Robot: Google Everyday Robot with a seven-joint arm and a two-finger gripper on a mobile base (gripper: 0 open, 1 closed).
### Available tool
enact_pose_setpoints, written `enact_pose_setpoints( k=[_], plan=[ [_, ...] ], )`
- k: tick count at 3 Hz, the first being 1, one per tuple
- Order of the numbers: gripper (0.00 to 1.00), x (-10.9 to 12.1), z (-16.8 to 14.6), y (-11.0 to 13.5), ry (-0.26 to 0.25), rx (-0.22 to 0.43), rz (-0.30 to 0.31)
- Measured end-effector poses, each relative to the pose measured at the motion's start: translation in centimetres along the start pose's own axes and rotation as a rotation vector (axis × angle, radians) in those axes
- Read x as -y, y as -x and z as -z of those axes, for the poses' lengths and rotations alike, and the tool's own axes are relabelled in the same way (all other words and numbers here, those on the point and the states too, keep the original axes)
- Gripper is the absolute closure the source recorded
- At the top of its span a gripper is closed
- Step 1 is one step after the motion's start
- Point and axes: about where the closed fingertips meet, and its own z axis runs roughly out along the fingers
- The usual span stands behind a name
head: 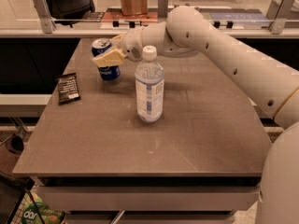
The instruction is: Move pepsi can near rxbar chocolate
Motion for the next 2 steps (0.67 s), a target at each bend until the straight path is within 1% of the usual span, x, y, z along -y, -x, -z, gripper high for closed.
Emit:
enact_pose_setpoints(
  k=[1, 2],
  plan=[
    [1.0, -1.1, -1.1, -0.1, 0.036, 0.015, -0.006],
    [1.0, -2.1, -2.2, 0.2, 0.072, 0.046, -0.008]
  ],
)
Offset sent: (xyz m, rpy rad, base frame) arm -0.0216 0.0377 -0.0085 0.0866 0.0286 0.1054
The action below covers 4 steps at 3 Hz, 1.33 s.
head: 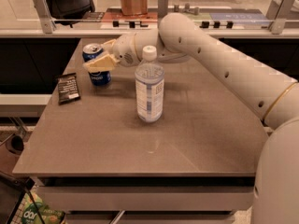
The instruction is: Move pepsi can near rxbar chocolate
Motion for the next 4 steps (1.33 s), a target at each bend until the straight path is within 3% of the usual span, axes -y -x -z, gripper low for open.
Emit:
enact_pose_setpoints(
  k=[1, 4],
  plan=[
    [0.82, -0.15, -0.24, 0.06, 0.004, 0.0, 0.001],
    [0.12, -0.6, -0.96, 0.18, 0.018, 0.001, 0.002]
  ],
)
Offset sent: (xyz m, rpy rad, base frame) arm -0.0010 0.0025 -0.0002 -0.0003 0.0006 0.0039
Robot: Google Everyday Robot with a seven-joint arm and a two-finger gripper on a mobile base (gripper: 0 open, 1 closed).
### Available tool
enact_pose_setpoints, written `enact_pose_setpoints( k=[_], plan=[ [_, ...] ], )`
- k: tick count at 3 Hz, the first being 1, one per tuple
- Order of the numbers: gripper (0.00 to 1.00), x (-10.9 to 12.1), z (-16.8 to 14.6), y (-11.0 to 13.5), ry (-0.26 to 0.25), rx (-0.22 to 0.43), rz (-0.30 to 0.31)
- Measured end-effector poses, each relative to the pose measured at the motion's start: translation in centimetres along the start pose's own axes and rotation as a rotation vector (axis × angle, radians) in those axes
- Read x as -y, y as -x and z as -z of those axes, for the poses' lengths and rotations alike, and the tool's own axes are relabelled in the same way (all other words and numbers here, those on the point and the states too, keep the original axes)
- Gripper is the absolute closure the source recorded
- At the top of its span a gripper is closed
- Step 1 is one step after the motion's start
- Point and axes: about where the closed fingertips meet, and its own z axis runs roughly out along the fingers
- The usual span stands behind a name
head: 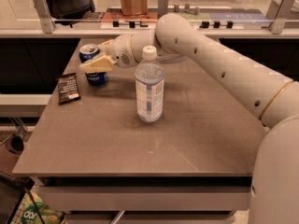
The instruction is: Move pepsi can near rxbar chocolate
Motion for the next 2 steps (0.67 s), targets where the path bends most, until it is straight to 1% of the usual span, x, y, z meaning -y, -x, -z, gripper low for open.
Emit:
enact_pose_setpoints(
  k=[1, 2],
  plan=[
    [0.0, -0.13, -0.22, 0.04, 0.004, 0.0, 0.0],
    [0.0, -0.14, -0.23, 0.04, 0.004, 0.0, 0.0]
  ],
)
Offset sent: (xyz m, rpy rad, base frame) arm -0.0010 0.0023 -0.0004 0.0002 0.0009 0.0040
